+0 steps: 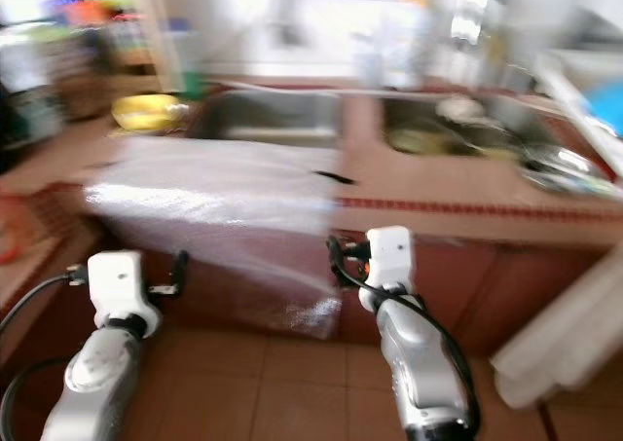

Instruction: Kitchen organization

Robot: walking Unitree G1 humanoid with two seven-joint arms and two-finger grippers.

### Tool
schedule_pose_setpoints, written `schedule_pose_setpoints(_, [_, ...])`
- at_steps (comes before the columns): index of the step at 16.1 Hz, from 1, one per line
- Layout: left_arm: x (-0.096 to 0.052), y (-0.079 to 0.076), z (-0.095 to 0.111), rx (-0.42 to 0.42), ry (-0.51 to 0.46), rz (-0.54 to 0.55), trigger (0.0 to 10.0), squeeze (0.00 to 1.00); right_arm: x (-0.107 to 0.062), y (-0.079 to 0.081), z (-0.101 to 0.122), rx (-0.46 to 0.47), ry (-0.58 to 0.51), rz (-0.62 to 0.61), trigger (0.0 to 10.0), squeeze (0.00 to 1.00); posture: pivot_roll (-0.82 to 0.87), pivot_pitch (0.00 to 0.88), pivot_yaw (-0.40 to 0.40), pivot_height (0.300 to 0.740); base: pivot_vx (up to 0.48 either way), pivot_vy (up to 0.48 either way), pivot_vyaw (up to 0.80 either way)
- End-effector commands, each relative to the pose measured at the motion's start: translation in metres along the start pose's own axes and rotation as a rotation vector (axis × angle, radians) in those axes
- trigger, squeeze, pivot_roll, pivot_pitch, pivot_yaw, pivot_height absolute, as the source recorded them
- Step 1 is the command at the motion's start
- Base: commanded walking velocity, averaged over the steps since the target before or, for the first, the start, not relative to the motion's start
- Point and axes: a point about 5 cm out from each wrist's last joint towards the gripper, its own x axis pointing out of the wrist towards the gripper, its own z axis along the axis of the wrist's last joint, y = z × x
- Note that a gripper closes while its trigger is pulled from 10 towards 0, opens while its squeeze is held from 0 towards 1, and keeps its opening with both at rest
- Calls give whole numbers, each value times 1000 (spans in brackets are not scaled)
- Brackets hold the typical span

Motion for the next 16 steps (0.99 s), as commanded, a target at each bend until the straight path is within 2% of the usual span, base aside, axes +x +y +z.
schedule_pose_setpoints(1, [-3, 10, -2, 11, 7, 22, 10000, 0, 4, 8, 10, 10, -39, 18, 10000, 0, -120, 0, 73, 740, 0, 0, -731])
schedule_pose_setpoints(5, [-3, 10, -2, -1, 8, 24, 10000, 0, 4, 9, 11, 7, -52, 17, 10000, 0, -123, 0, 76, 740, 0, 0, -722])
schedule_pose_setpoints(11, [-5, 6, -1, -36, -2, -26, 10000, 0, 2, 10, 11, 4, -61, 24, 10000, 0, -122, 0, 80, 740, 0, 0, 0])
schedule_pose_setpoints(16, [-5, 5, -2, -44, 6, -33, 10000, 0, 1, 9, 10, 2, -60, 22, 10000, 0, -128, 0, 84, 740, 0, 277, 0])
